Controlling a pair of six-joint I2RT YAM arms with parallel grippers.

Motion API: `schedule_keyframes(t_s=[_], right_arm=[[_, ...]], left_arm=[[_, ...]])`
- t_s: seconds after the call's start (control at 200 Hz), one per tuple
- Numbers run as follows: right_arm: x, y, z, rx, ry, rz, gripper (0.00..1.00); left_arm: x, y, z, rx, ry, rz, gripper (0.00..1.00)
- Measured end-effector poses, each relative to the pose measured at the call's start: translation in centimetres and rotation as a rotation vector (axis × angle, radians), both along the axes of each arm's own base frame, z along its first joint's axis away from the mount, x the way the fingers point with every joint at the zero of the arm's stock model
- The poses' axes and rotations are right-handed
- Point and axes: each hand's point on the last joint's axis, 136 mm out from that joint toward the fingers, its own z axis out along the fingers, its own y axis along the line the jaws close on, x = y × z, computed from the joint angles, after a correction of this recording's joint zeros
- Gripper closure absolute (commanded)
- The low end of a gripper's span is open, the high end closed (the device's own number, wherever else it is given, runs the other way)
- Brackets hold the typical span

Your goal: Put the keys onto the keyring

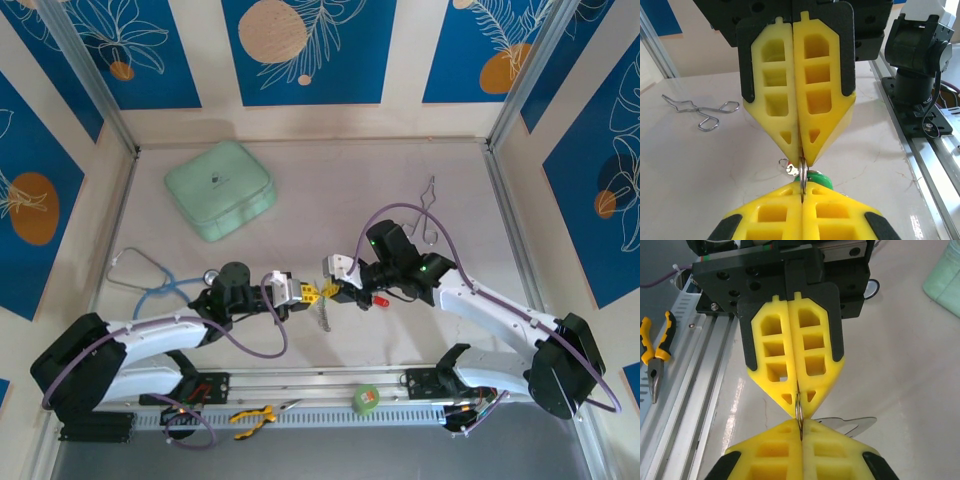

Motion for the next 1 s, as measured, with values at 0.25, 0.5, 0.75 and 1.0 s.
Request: schedule_keyframes(t_s=[0.25,0.5,0.75,1.0], right_arm=[[-0.24,-0.04,-0.17,-0.022,-0.027,0.013,1.0],[-0.33,0.01,-0.04,-0.043,-0.056,0.024,1.0],[-0.56,0.23,-0.11,-0.064,-0.06,0.037,1.0],[-0.17,0.5,-0.53,-0.158,-0.075,0.036,1.0]], left_arm=[[-0.02,0.01,-0.13,0.003,0.011,0.001,1.0],[-0.05,0.04,-0.05,0.002,0.01,0.001,0.95],[-0.03,0.11,-0.1,0.007,0.012,0.005,0.88],[-0.06,0.25,-0.72,0.037,0.019,0.006,1.0]])
